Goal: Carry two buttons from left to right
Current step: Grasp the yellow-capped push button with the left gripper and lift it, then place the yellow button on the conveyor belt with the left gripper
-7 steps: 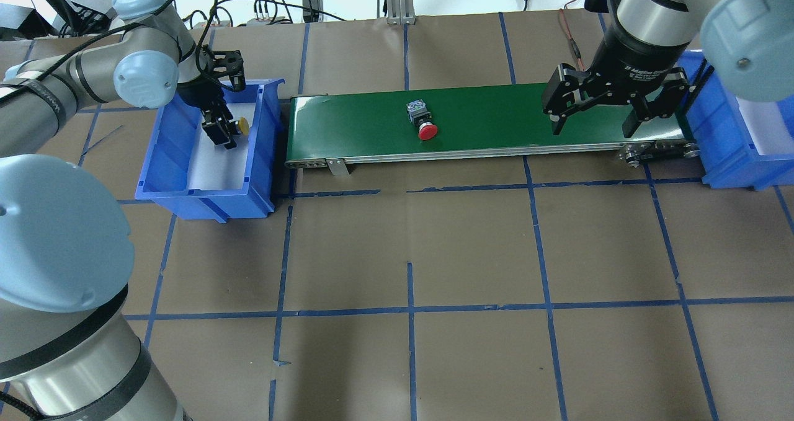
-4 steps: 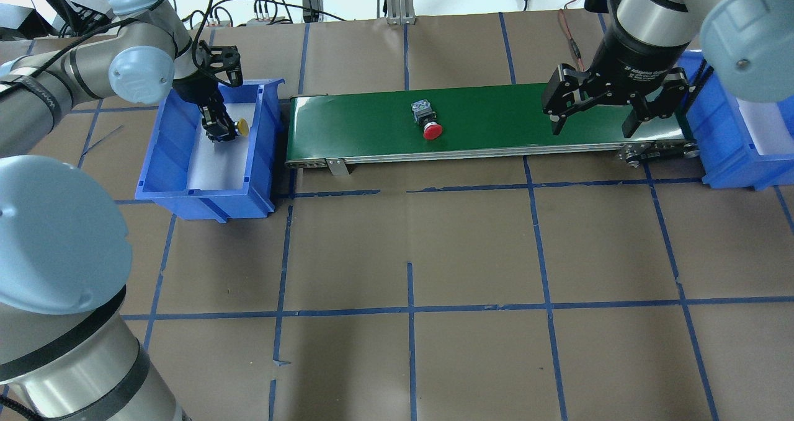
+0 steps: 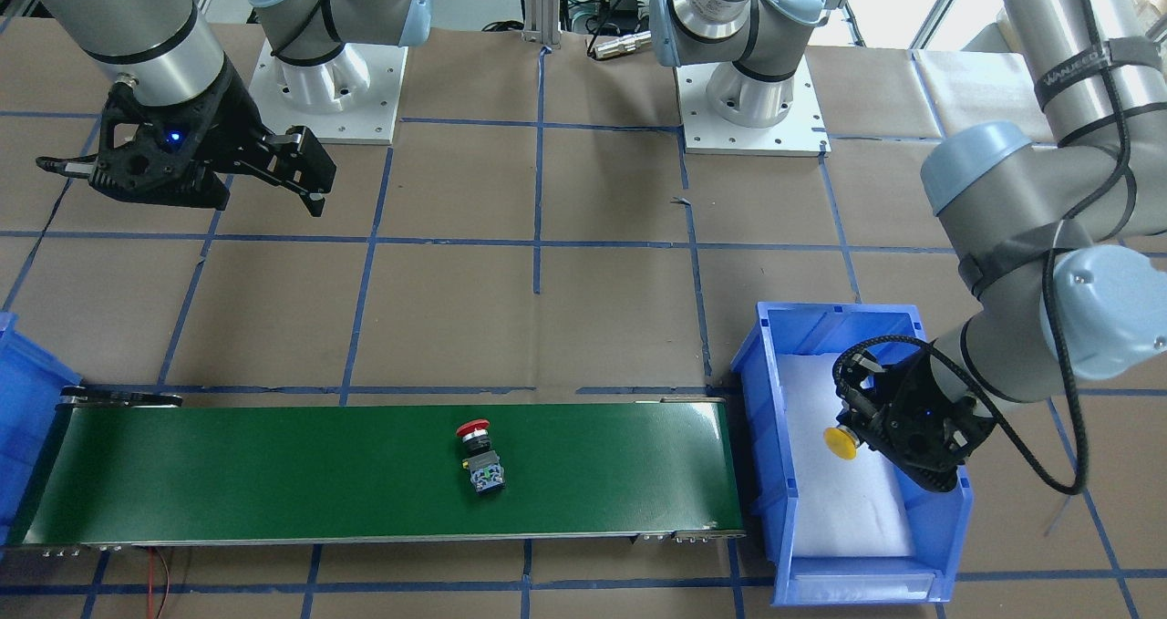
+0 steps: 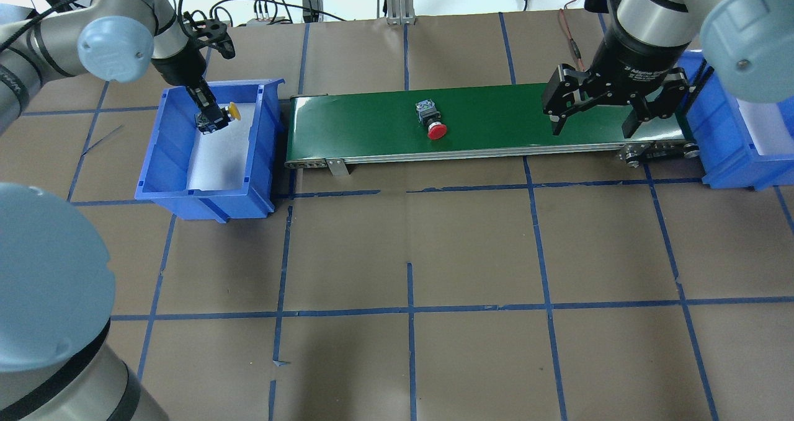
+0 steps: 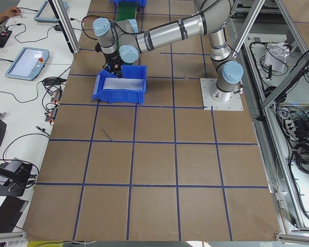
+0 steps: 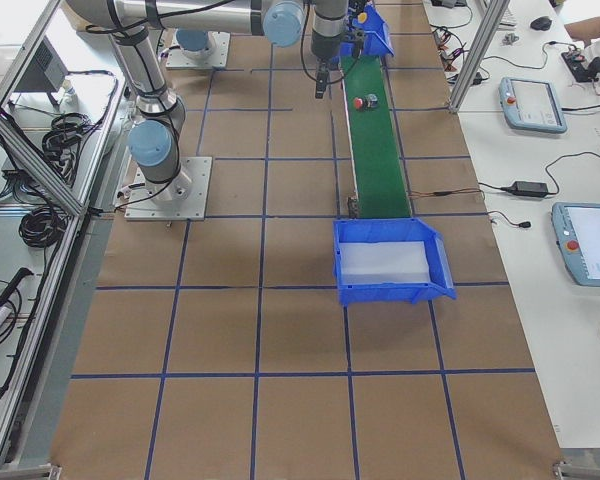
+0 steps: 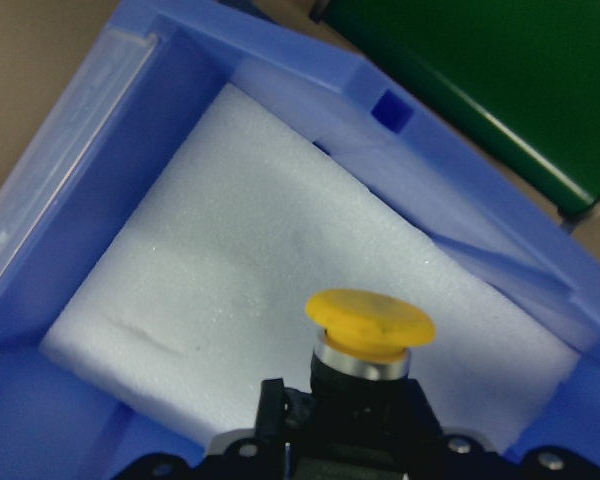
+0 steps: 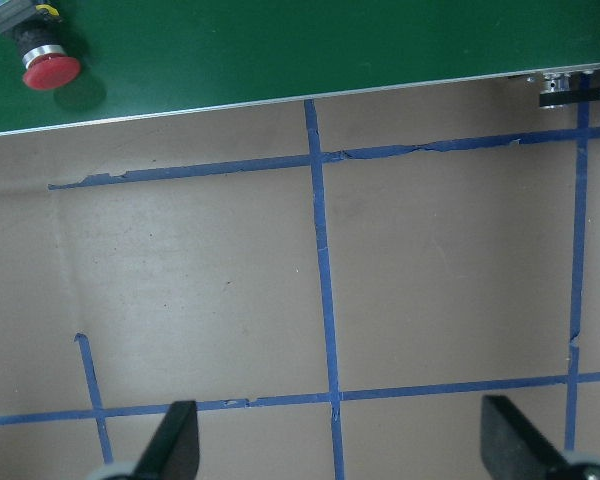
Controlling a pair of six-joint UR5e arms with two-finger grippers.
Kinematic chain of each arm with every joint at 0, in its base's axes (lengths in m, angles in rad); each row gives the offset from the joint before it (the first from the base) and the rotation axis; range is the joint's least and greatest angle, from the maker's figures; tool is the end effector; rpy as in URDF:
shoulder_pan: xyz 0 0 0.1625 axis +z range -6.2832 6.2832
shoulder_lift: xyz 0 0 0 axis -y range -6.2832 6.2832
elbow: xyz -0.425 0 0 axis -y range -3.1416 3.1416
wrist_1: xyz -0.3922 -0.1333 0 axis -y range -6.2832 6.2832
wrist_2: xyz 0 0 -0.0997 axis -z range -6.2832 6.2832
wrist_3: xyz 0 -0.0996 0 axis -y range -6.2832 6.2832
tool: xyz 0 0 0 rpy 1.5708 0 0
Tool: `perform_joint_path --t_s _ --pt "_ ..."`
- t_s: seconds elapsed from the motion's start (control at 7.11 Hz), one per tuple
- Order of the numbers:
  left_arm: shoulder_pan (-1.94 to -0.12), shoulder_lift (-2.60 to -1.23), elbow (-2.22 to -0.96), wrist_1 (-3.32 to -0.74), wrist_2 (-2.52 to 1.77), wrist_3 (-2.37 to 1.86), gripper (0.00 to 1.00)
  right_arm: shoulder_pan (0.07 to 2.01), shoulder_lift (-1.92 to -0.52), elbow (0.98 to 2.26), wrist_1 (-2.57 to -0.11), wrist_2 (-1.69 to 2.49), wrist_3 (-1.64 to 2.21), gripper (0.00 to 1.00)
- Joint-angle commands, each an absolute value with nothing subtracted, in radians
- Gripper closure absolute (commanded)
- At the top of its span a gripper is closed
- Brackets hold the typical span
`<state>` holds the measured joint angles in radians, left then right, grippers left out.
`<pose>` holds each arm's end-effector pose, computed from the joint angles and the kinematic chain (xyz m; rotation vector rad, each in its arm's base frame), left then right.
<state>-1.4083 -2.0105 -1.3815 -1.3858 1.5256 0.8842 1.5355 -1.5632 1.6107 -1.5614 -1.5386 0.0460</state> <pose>-0.0302 -0.6675 0.3441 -1.0816 -2.8725 -0.0523 0.1192 -0.4934 0.4638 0.1277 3.1058 0.0887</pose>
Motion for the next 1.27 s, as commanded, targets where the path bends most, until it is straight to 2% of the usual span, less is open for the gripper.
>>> perform_joint_path --t_s 0.0,0.56,1.13 --pt "-1.518 -1.965 -1.378 -1.384 1.499 0.604 0.82 1.536 -1.563 1.611 -1.559 -1.539 0.046 0.00" --pt "-1.704 -2.127 -1.387 -1.136 1.512 -0.066 0.82 1.536 -1.562 1.611 -1.552 -1.542 0.046 0.00" --pt "-1.717 -2.132 -1.425 -1.085 1.526 -0.218 0.81 1.536 -1.554 1.611 -1.552 -1.542 0.046 0.00"
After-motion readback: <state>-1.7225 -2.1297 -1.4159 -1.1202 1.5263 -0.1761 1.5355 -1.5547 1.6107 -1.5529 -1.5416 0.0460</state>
